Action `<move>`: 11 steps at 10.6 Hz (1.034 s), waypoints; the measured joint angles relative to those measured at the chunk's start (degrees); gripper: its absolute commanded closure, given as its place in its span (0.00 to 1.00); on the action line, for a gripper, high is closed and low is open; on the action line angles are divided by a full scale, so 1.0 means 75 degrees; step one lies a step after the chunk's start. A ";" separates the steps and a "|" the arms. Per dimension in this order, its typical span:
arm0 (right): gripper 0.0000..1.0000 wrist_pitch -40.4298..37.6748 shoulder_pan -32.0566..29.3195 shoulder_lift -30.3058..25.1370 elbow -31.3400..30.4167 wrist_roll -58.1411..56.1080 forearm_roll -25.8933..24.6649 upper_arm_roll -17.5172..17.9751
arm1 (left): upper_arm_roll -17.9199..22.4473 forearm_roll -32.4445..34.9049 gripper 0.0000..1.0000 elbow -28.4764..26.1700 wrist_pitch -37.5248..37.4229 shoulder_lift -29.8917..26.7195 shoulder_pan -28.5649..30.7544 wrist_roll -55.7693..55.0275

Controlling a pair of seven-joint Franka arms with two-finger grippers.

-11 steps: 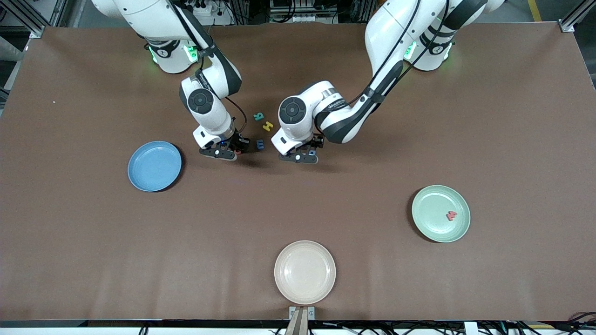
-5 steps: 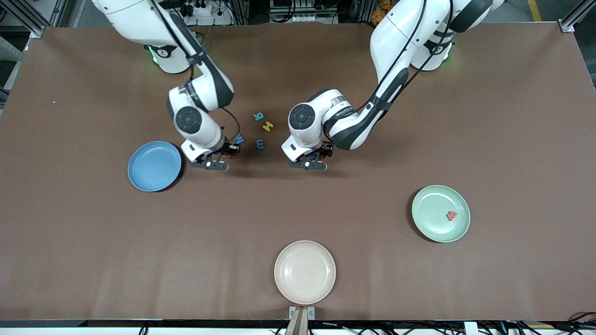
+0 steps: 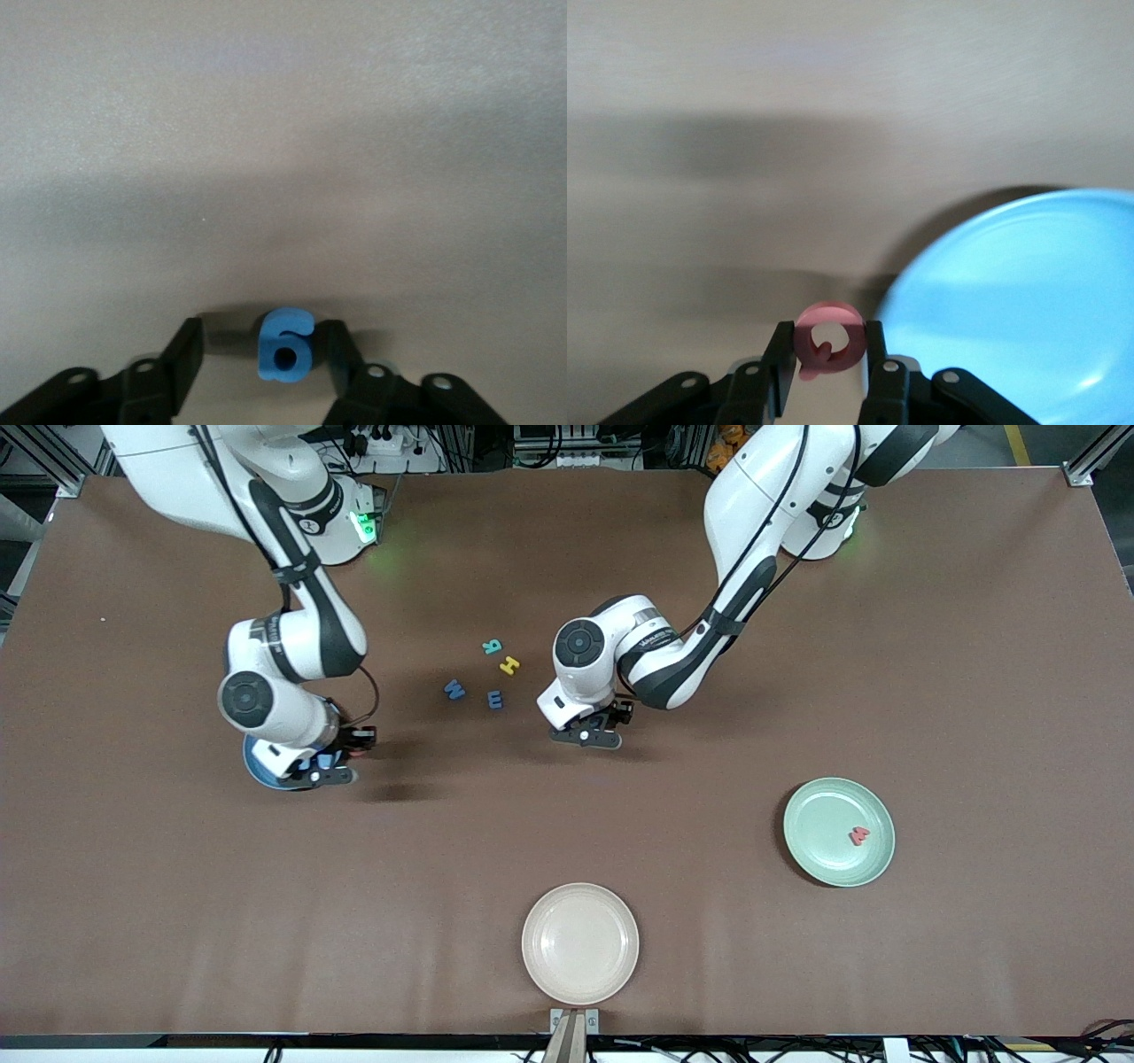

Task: Sort uppercase to blue plate, lowercase to green plate
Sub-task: 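Place the blue 6 on the green plate while the right gripper places Q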

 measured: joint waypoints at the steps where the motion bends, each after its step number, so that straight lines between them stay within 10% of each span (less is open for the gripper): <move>1: 0.68 -0.0152 -0.0192 0.0017 0.0110 -0.0634 0.0000 -0.0192 | -0.0023 0.0000 0.90 0.0000 0.0015 -0.0006 -0.0007 0.0000; 5: 0.63 -0.0449 -0.0577 0.0191 0.0251 -0.1479 0.0185 -0.0256 | -0.0004 0.0002 1.00 -0.0074 -0.0013 -0.0093 0.0006 0.0000; 7: 0.36 -0.0308 -0.0550 0.0440 0.0002 -0.1540 0.0739 -0.0240 | 0.0009 0.0004 1.00 -0.0055 -0.0064 -0.0166 0.0052 0.0000; 11: 0.28 -0.0380 -0.0538 0.0547 0.0076 -0.1542 0.0869 -0.0223 | 0.0073 0.0044 1.00 0.0034 -0.0867 -0.1355 0.1693 0.1180</move>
